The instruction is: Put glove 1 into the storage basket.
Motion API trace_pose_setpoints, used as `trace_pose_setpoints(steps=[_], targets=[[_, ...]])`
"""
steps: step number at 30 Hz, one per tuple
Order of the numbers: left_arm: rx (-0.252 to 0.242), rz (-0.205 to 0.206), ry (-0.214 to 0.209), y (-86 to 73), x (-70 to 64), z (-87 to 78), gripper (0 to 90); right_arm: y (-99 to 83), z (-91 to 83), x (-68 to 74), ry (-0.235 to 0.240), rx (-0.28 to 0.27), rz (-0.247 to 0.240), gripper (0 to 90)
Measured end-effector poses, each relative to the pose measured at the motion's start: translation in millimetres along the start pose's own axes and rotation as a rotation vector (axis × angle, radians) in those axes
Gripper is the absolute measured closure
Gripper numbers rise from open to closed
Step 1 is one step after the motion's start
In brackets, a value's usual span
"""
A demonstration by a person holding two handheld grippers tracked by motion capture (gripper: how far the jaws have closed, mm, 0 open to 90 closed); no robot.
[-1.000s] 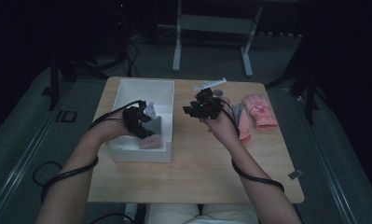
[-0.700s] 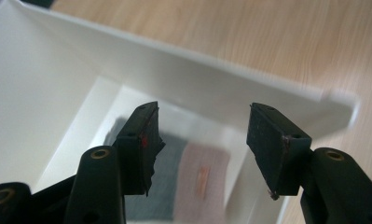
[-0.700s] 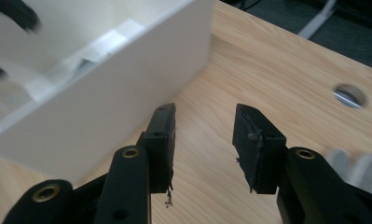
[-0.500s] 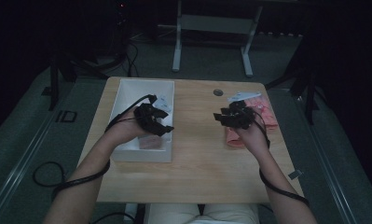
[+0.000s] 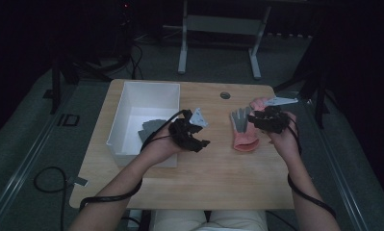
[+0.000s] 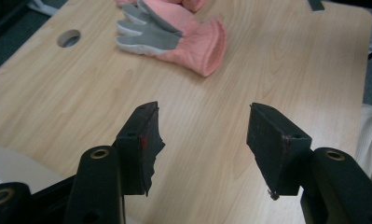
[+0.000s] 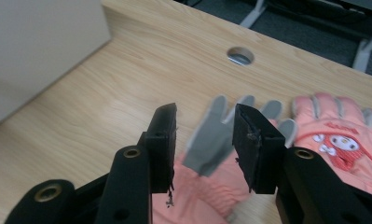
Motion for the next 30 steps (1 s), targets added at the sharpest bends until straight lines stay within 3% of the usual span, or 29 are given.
trace_pose_setpoints(steps=[3, 6, 8, 12, 16, 18, 24, 26, 30], targets=[[-0.002, 0.005, 0.02, -5.0, -9.7, 12.2, 43.5, -8.5, 6.4, -9.7, -0.011, 0.018, 0.013, 59.9], [-0.013, 0.003, -0.017, -11.1, -22.8, 23.7, 43.4, -14.3, 13.9, -18.9, -0.027, 0.035, 0.02, 60.7], [-0.026, 0.026, -0.068, -17.0, -34.3, 32.6, 42.4, -17.3, 19.7, -24.2, -0.034, 0.042, 0.025, 61.8], [-0.006, 0.023, -0.089, -33.8, -46.8, 50.7, 37.2, -27.1, 38.3, -29.4, -0.039, 0.084, 0.025, 63.2], [-0.01, 0.013, -0.077, -50.0, -53.2, 64.1, 31.6, -31.5, 50.7, -26.0, -0.026, 0.106, 0.024, 63.4], [-0.006, 0.008, -0.063, -58.7, -55.3, 70.4, 23.4, -35.4, 65.1, -19.4, -0.012, 0.128, 0.024, 63.1], [-0.005, -0.031, -0.106, -80.1, -62.1, 80.6, 9.2, -44.3, 89.9, -11.5, -0.006, 0.169, 0.028, 61.5], [0.004, -0.019, -0.105, -86.9, -62.9, 83.0, 0.9, -50.7, 100.5, -8.0, -0.012, 0.19, 0.018, 60.5], [-0.03, -0.008, -0.082, -95.7, -63.0, 84.6, 0.6, -58.2, 110.6, -4.5, -0.03, 0.213, 0.003, 60.0]])
Point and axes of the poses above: each handheld gripper's, and its own axes: z roughly forward along the jaws, y roughly out of its top, x roughly to its left, the point moved 9 cm from there along z, roughly forward along the jaws, and after that the axes turned 14 degrees about -z, right-handed, at the moved point
